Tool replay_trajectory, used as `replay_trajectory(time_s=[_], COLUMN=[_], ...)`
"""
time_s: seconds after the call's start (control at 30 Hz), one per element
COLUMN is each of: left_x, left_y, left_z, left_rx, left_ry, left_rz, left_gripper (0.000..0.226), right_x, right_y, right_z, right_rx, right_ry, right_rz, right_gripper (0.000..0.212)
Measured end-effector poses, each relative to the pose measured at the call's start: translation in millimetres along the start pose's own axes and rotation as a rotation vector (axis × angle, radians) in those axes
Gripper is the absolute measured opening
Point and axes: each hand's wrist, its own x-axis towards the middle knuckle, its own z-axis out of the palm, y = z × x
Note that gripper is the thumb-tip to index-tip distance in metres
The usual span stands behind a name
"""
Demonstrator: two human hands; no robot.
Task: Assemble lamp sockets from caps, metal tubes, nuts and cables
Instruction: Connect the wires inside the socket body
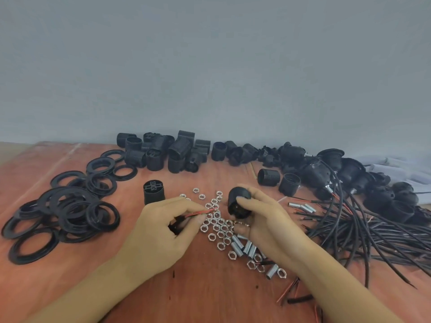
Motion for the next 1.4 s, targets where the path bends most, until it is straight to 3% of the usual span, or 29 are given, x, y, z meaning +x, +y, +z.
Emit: replay_trajectory(time_s=[0.13,0.23,0.4,0.63,1.4], left_x=[1.0,1.8,1.5,0.9,1.1], left_y=[5.5,8.5,13.5,17.2,23.9], left_z=[0.6,0.5,-0.3,-2.9,-2.9], left_rx=[-0.071,-0.105,-0.121,-0.119,-0.067], left_ry=[0.041,0.065,0.093,0.120,0.074], left_rz=[-0.076,-0.119,-0.100,-0.091,-0.021], left_gripper=[0.007,0.005,0.006,0.011,0.017], right_x=[-6.0,-9.5,-15.7,-21.8,-21.3], right_y=[1.8,4.5,6.1,14.0,19.3], right_z=[6.0,10.3,17.7,29.1,31.5], right_rx=[0.101,0.197,0.344,0.454,0.485], right_ry=[-0.018,-0.042,-0.104,-0.134,-0.053], right_rz=[0.042,0.076,0.208,0.317,0.279], right_gripper=[0.020,0.033,0.023,0.031,0.035])
